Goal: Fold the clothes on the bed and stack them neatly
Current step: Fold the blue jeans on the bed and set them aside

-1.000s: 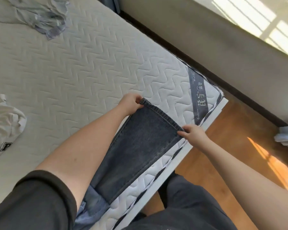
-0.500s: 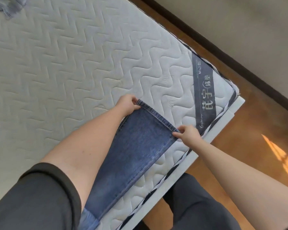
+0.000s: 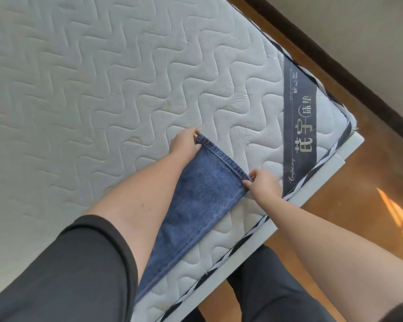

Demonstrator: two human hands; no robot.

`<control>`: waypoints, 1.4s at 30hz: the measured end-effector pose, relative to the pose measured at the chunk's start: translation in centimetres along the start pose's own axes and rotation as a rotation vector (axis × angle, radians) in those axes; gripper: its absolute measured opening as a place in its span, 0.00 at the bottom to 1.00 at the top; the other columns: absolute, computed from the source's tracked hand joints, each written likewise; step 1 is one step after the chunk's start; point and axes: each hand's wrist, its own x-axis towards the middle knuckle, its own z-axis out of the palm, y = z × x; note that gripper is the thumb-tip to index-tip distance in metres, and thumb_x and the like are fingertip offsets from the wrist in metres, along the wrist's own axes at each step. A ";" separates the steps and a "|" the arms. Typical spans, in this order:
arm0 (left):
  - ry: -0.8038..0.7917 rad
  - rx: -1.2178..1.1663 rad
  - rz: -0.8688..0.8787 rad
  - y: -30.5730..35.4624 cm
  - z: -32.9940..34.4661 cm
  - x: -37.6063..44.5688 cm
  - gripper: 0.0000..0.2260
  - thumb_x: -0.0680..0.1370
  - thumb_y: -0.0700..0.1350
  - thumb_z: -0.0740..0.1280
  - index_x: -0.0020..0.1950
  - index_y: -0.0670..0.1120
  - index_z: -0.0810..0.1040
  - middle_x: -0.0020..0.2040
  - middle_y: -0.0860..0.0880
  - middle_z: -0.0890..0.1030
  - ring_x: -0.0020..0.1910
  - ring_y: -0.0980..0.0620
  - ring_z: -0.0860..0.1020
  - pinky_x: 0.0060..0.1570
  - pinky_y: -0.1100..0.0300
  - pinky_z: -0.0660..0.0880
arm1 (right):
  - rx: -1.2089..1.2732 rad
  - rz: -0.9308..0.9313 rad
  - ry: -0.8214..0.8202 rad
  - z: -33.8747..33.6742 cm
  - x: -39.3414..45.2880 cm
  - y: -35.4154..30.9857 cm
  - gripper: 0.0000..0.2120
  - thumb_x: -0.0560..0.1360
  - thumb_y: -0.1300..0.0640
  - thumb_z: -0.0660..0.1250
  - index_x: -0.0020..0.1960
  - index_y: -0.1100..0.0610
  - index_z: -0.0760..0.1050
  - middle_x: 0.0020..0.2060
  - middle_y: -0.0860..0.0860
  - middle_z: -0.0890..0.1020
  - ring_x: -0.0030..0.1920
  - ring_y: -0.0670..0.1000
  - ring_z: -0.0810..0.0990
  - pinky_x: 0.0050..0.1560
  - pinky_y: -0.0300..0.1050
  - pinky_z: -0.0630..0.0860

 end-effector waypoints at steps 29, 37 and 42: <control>0.031 -0.133 -0.198 -34.3 0.3 -36.3 0.18 0.79 0.45 0.67 0.70 0.49 0.73 0.67 0.47 0.76 0.66 0.47 0.73 0.61 0.55 0.70 | 0.218 -0.001 -0.371 28.7 -25.6 -3.6 0.18 0.79 0.49 0.66 0.63 0.60 0.75 0.50 0.53 0.83 0.44 0.46 0.83 0.51 0.51 0.80; 0.113 0.061 -0.064 -34.0 0.8 -31.8 0.19 0.80 0.49 0.66 0.70 0.46 0.73 0.66 0.47 0.77 0.65 0.44 0.73 0.65 0.51 0.67 | 0.432 0.167 -0.207 32.8 -23.2 -3.5 0.23 0.78 0.48 0.66 0.65 0.64 0.71 0.34 0.50 0.81 0.53 0.57 0.83 0.60 0.58 0.76; 0.115 0.069 -0.162 -34.0 1.0 -28.5 0.21 0.75 0.52 0.73 0.66 0.50 0.74 0.63 0.49 0.77 0.63 0.46 0.74 0.62 0.52 0.68 | 0.510 0.194 -0.131 32.6 -21.1 -3.1 0.20 0.77 0.47 0.68 0.59 0.62 0.72 0.33 0.49 0.81 0.51 0.57 0.83 0.59 0.60 0.77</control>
